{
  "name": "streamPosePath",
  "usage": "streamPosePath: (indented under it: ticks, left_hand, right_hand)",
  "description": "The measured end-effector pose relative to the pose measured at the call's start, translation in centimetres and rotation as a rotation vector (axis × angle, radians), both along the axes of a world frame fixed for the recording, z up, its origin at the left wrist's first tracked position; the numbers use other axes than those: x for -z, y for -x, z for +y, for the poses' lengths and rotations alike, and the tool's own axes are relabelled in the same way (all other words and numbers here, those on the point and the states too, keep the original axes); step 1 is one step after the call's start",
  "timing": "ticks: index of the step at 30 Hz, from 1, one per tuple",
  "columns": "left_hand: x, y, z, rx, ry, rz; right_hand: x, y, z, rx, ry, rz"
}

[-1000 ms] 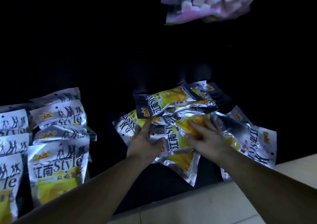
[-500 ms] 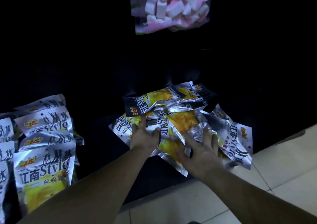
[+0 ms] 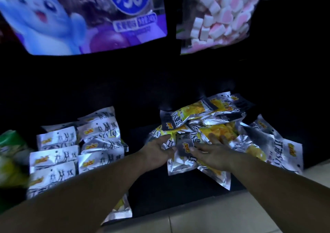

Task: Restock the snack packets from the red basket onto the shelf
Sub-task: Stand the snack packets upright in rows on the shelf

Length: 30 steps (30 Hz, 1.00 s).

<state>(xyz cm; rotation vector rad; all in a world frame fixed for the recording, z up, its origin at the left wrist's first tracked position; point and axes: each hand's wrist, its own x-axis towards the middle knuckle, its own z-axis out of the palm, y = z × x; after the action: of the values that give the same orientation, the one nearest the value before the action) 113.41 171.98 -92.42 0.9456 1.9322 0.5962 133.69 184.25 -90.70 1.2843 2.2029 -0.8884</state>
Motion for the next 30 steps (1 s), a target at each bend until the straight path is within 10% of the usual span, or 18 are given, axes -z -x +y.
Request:
streamPosePath:
  ticks: [10,30]
  left_hand:
    - [0.3,1.3,-1.4,-0.078,0.027,-0.068]
    - [7.8,-4.0,-0.3,-0.717,-0.356,-0.275]
  right_hand:
    - [-2.6,0.3,-4.2,0.182,-0.093,0.41]
    - [6.2,8.0,-0.1,-0.319,-0.485,0.353]
